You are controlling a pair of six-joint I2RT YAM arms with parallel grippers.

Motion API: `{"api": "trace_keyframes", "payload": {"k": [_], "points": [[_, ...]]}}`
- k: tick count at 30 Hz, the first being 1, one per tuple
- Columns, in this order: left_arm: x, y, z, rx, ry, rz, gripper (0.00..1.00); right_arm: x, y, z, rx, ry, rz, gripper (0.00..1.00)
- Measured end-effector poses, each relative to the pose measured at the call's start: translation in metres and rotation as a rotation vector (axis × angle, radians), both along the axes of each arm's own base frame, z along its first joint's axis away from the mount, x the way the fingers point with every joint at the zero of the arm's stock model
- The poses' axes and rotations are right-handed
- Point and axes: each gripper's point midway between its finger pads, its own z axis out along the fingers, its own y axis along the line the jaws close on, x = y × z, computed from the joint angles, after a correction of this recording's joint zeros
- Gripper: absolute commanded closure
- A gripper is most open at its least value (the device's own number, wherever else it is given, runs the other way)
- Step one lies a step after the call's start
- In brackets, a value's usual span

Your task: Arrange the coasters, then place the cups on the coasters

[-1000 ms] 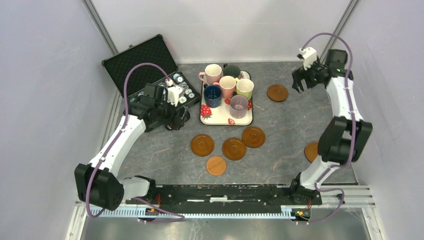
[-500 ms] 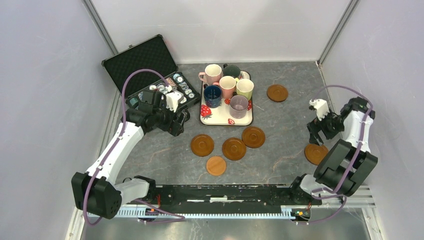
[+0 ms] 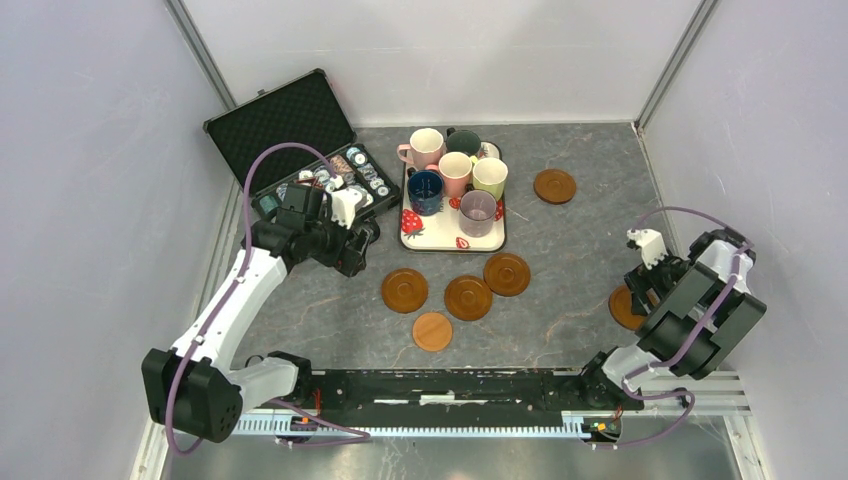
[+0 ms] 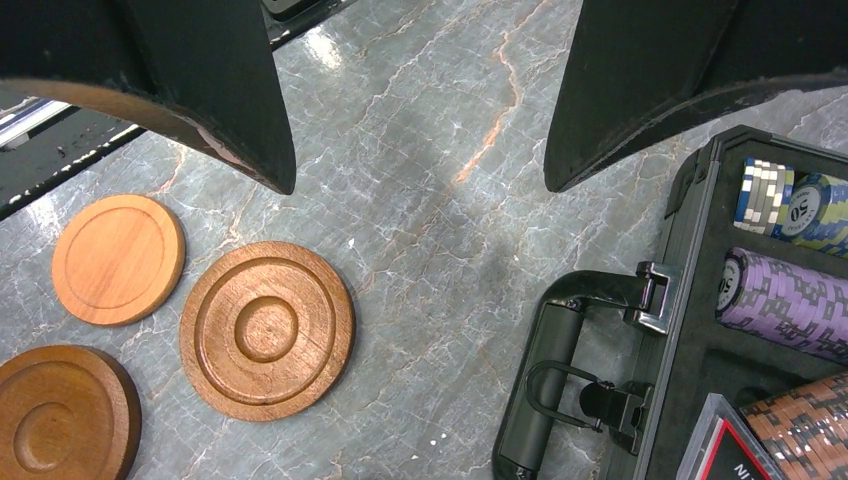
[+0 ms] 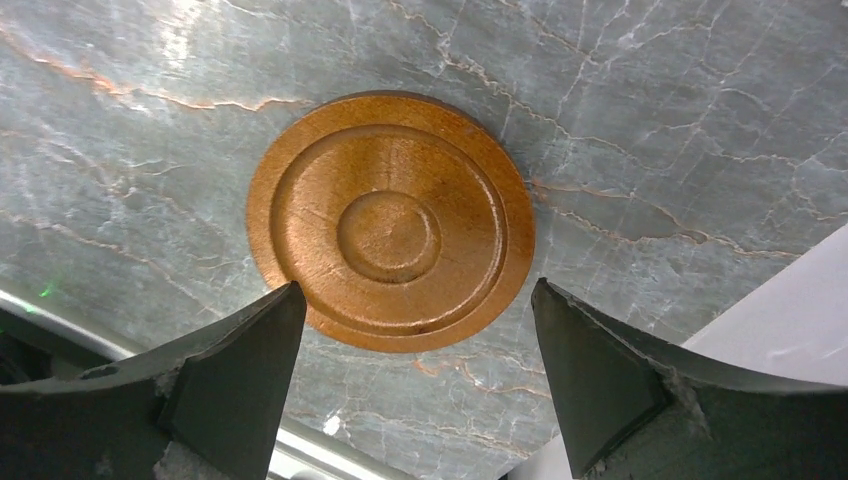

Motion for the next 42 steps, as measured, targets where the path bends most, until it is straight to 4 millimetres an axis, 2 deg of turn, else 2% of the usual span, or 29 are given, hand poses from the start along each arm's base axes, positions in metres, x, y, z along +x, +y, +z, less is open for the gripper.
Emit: {"api": "trace_keyframes", "payload": {"k": [7,11,18,25,32,37,42], "points": [[0.000,0.003,-0.005,0.017,0.015,0.009,0.00,0.003,-0.012,-0.021,-0.055,-0.004,-0.030,0.16],[0.000,0.004,-0.006,0.023,0.015,0.013,0.00,0.007,-0.016,-0.030,-0.078,-0.019,-0.054,0.27],[0.000,0.004,-0.008,0.026,0.021,0.014,0.00,0.022,-0.009,-0.031,-0.073,-0.042,-0.106,0.45],[0.001,0.006,-0.012,0.038,0.034,0.019,0.00,0.043,-0.005,-0.032,-0.050,-0.007,-0.149,0.51],[0.004,0.008,-0.015,0.054,0.040,0.029,0.00,0.095,-0.003,-0.031,-0.028,-0.034,-0.173,0.54],[0.004,0.008,-0.022,0.063,0.063,0.029,0.00,0.152,-0.007,-0.029,-0.015,-0.106,-0.195,0.54],[0.006,0.009,-0.028,0.072,0.081,0.031,0.00,0.211,-0.020,-0.026,-0.001,-0.185,-0.230,0.54]]}}
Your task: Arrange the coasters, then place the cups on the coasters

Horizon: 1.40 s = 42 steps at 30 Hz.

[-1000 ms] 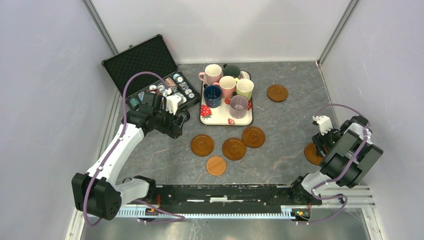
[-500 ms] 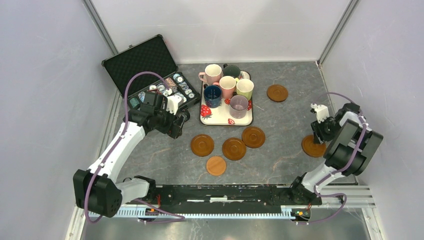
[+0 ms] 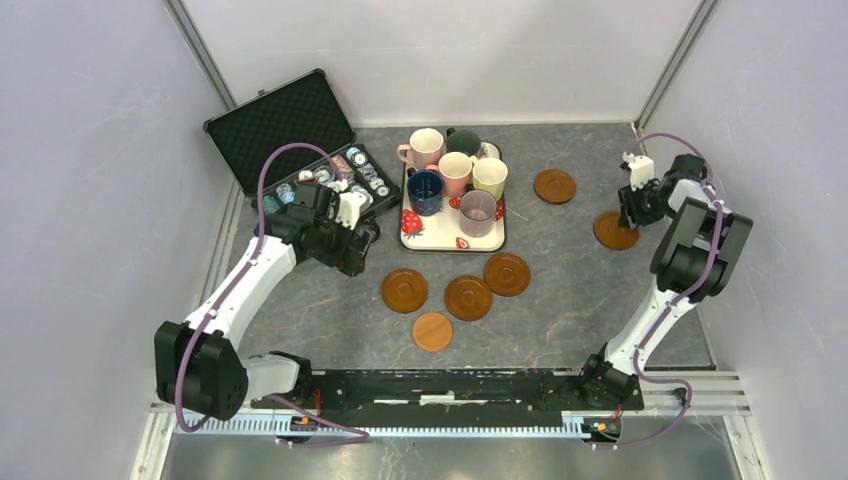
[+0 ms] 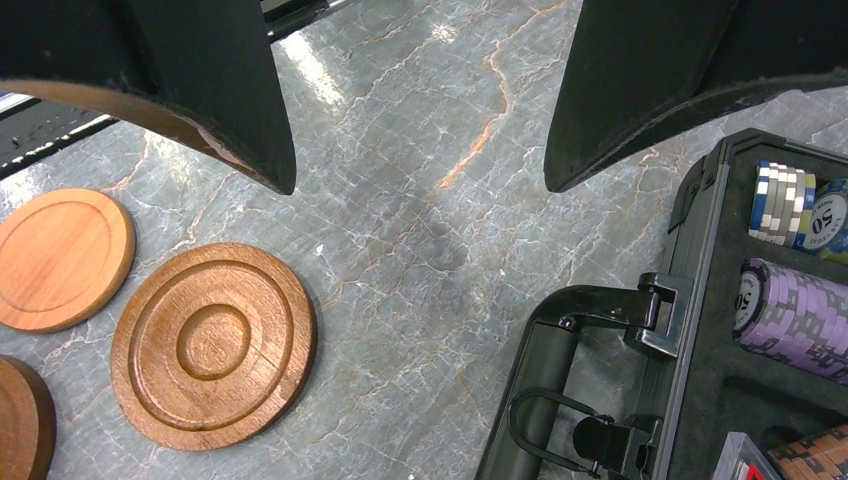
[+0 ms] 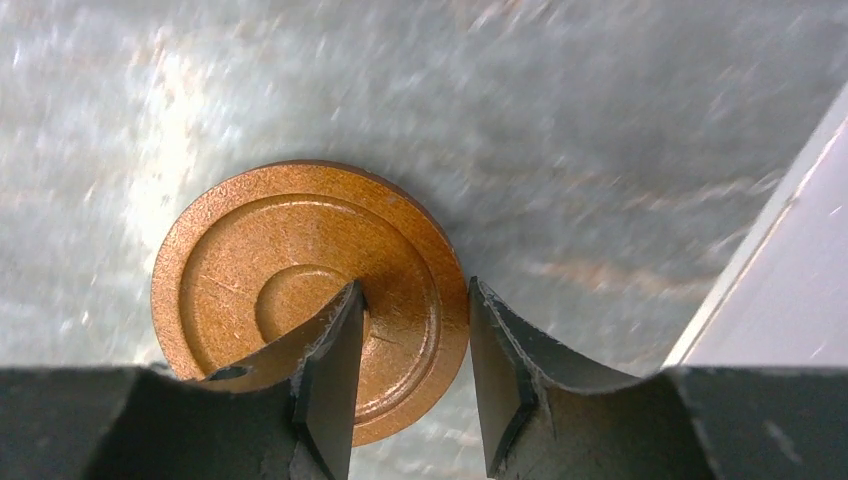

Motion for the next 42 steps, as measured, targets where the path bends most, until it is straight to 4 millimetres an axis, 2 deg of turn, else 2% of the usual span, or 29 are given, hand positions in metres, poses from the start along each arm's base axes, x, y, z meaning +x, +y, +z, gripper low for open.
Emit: {"api": "trace_keyframes", "payload": {"k": [10,15,21,28,34,38,42], "points": [[0.003,0.000,-0.010,0.011,0.031,0.001,0.00,0.094,-0.016,0.005,-0.022,-0.128,-0.051,0.55],[0.004,-0.001,-0.016,0.015,0.050,0.000,0.00,0.123,-0.020,0.008,-0.047,-0.166,-0.073,0.54],[0.007,-0.002,-0.015,0.014,0.048,0.000,0.00,0.145,-0.021,0.010,-0.068,-0.196,-0.093,0.54],[0.010,-0.003,-0.012,0.010,0.039,0.000,0.00,0.152,-0.021,0.011,-0.078,-0.206,-0.104,0.51],[0.012,-0.005,-0.009,0.000,0.033,-0.004,0.00,0.152,-0.020,0.018,-0.074,-0.213,-0.111,0.40],[0.011,-0.005,-0.008,-0.004,0.030,-0.006,0.00,0.150,-0.019,0.051,-0.082,-0.248,-0.106,0.34],[0.008,-0.005,-0.001,-0.014,0.013,-0.008,0.00,0.142,-0.007,0.112,-0.098,-0.321,-0.057,0.30]]}}
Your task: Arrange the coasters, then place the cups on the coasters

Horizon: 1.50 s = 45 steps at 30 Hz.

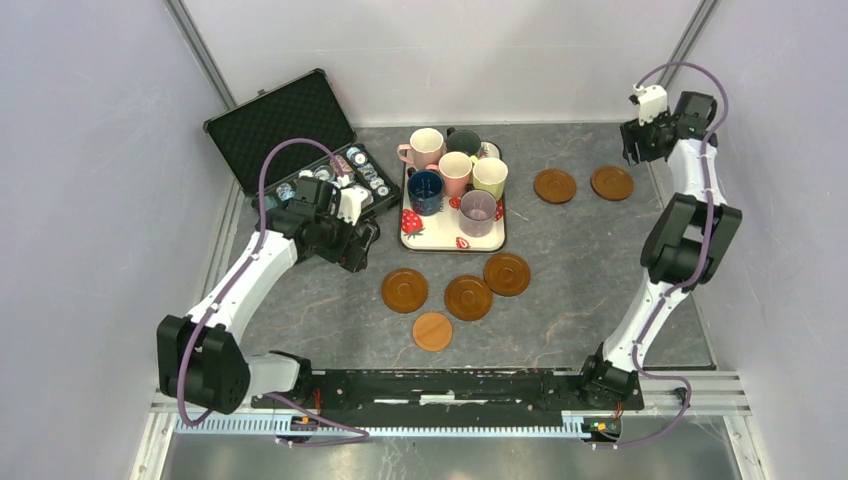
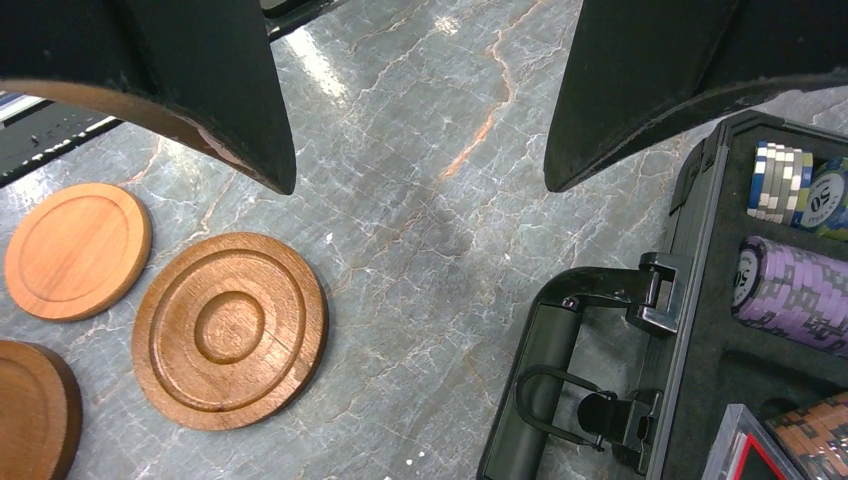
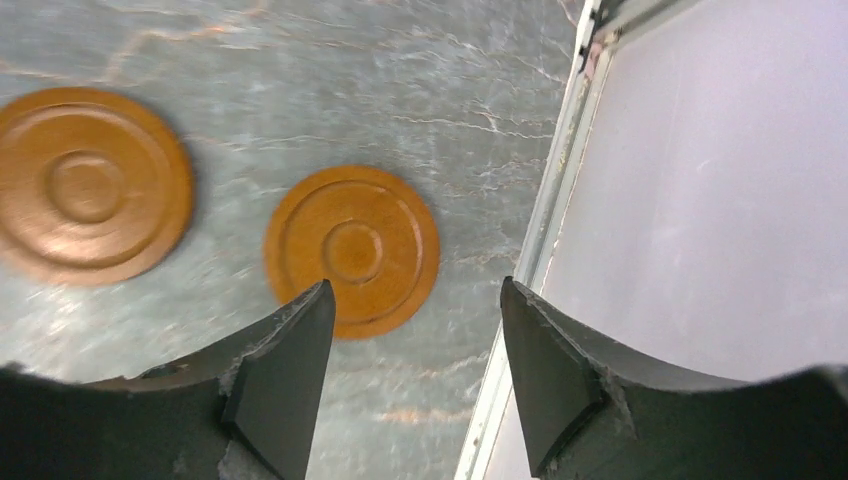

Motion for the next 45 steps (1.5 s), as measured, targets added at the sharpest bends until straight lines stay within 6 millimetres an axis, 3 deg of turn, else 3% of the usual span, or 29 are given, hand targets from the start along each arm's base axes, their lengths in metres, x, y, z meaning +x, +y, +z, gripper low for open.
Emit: {"api": "trace_keyframes", "payload": {"k": [2,4,7,12,17,20,24,29,36,41,45], "points": [[-0.002,0.000,0.005,-0.010,-0.012,-0.002,0.00,-0.014,0.013,0.029,-0.011,-0.037,0.040,0.27],[-0.004,-0.002,0.011,-0.023,-0.025,-0.007,0.00,-0.041,0.038,0.049,-0.009,-0.051,0.101,0.25],[-0.006,-0.002,0.019,-0.036,-0.046,-0.010,0.00,-0.079,0.083,0.057,0.006,-0.042,0.206,0.22],[-0.010,-0.003,0.025,-0.053,-0.047,-0.015,0.00,-0.148,0.162,0.015,0.065,0.071,0.385,0.17],[-0.016,-0.002,0.028,-0.056,-0.045,-0.015,0.00,-0.214,0.212,-0.035,0.100,0.205,0.503,0.13],[-0.017,-0.001,0.033,-0.059,-0.061,-0.016,0.00,-0.239,0.238,-0.052,0.077,0.247,0.576,0.12],[-0.018,-0.001,0.037,-0.062,-0.077,-0.015,0.00,-0.249,0.263,-0.064,0.045,0.258,0.644,0.09],[-0.018,0.001,0.038,-0.057,-0.080,-0.011,0.00,-0.239,0.280,-0.066,0.014,0.224,0.658,0.08],[-0.022,0.004,0.038,-0.044,-0.073,-0.005,0.00,-0.235,0.302,-0.085,0.006,0.241,0.673,0.09],[-0.022,0.005,0.038,-0.039,-0.074,-0.001,0.00,-0.237,0.308,-0.100,-0.006,0.277,0.679,0.14],[-0.023,0.005,0.037,-0.038,-0.073,-0.001,0.00,-0.242,0.302,-0.111,-0.022,0.301,0.667,0.25]]}}
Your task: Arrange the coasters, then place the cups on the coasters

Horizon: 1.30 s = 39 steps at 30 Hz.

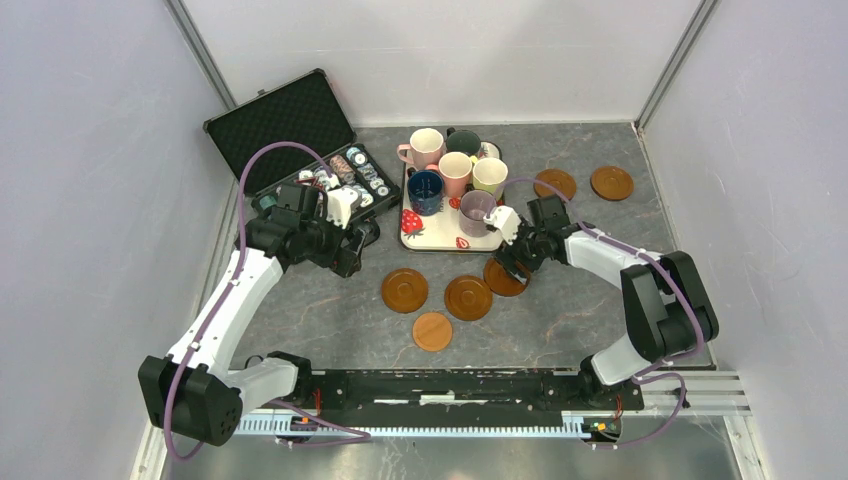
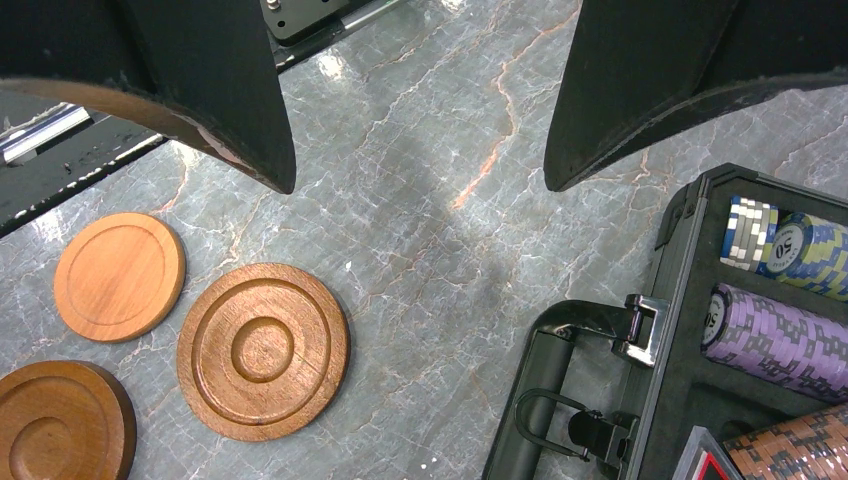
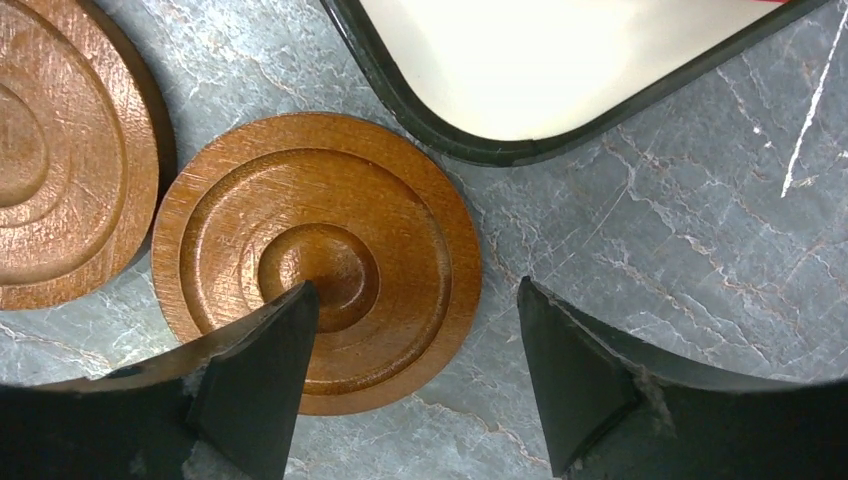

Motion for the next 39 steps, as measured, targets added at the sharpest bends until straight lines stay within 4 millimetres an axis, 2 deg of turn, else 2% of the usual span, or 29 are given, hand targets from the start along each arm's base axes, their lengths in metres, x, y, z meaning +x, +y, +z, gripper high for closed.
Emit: {"api": "trace_keyframes", "payload": {"k": [5,8,13,20,23,27,34,39], "points": [[0.000,0.000,0.000,0.000,0.000,0.000,0.00,0.000,-0.003,-0.002,0.015,0.002,-0.005,0.39],[0.000,0.000,0.000,0.000,0.000,0.000,0.00,0.005,-0.017,-0.001,0.019,0.000,-0.038,0.42],[0.000,0.001,0.000,0.003,0.000,0.002,0.00,0.016,-0.072,-0.002,0.007,-0.005,-0.157,0.43],[0.000,0.001,0.000,0.004,-0.001,0.003,0.00,0.028,-0.159,-0.001,-0.039,-0.004,-0.323,0.44],[0.000,0.001,0.000,0.005,-0.001,0.003,0.00,0.041,-0.197,0.000,-0.057,-0.008,-0.388,0.44],[0.000,0.001,0.000,0.005,-0.001,0.003,0.00,0.056,-0.238,0.001,-0.073,-0.017,-0.456,0.45],[0.000,0.001,-0.001,0.006,0.000,0.004,0.00,0.080,-0.289,0.003,-0.094,-0.027,-0.528,0.45],[0.001,0.001,-0.003,0.009,0.010,0.004,0.00,0.090,-0.302,0.004,-0.096,-0.028,-0.542,0.45]]}}
